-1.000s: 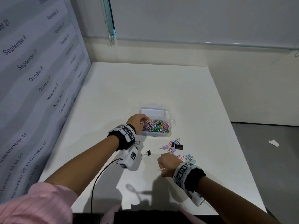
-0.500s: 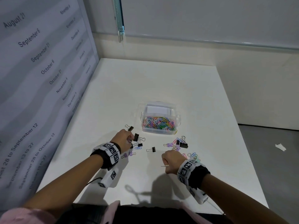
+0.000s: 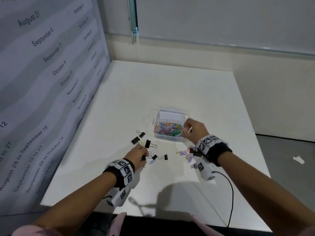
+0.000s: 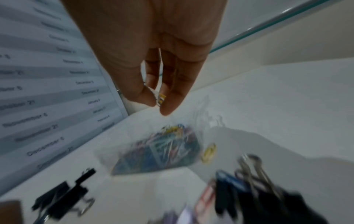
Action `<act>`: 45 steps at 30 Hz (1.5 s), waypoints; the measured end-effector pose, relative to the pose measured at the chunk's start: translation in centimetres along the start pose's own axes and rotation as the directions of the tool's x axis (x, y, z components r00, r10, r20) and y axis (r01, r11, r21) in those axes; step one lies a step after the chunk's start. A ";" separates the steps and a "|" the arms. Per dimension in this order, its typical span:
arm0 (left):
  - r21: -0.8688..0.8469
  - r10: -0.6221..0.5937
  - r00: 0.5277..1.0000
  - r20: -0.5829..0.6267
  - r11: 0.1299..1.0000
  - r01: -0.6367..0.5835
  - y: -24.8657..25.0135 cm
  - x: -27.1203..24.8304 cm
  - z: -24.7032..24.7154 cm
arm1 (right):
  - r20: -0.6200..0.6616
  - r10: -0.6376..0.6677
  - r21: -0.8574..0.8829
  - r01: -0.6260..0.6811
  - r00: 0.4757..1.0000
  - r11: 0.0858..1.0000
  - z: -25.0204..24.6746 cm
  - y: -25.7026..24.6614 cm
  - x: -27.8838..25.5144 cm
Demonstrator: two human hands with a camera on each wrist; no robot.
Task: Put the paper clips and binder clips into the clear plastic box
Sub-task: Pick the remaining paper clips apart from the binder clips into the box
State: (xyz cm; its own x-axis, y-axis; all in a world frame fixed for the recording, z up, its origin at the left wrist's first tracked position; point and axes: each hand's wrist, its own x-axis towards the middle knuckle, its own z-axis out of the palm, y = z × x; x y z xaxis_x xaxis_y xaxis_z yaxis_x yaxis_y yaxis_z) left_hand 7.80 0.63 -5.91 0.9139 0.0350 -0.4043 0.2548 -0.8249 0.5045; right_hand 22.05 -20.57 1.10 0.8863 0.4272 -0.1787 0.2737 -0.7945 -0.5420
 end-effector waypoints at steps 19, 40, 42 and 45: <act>-0.024 -0.165 0.967 -0.193 0.986 0.163 -4.0 -0.5 -2.8 | 0.382 -0.133 -0.135 0.197 0.914 0.971 10.5 -5.4 -1.8; -0.005 -0.139 0.961 -0.240 0.990 0.142 -4.8 2.1 -5.1 | 0.404 -0.247 -0.149 0.330 0.881 0.932 10.3 -5.3 -0.8; 0.024 -0.183 0.946 -0.269 0.980 0.197 -5.3 1.7 -5.0 | 0.419 -0.229 -0.203 0.336 0.879 0.920 10.8 -5.8 -0.5; 0.133 -0.209 0.934 -0.288 0.958 0.256 -5.1 1.4 -5.1 | 0.379 -0.181 -0.224 0.280 0.908 0.934 10.8 -5.6 -0.1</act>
State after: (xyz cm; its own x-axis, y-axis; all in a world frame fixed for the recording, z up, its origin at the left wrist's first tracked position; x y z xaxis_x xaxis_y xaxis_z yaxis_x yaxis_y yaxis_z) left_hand 9.42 7.80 -5.20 0.8916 0.3681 -0.2637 0.4357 -0.8559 0.2786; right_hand 16.39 -11.47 -4.74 0.6136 0.6948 -0.3752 0.5870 -0.7192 -0.3718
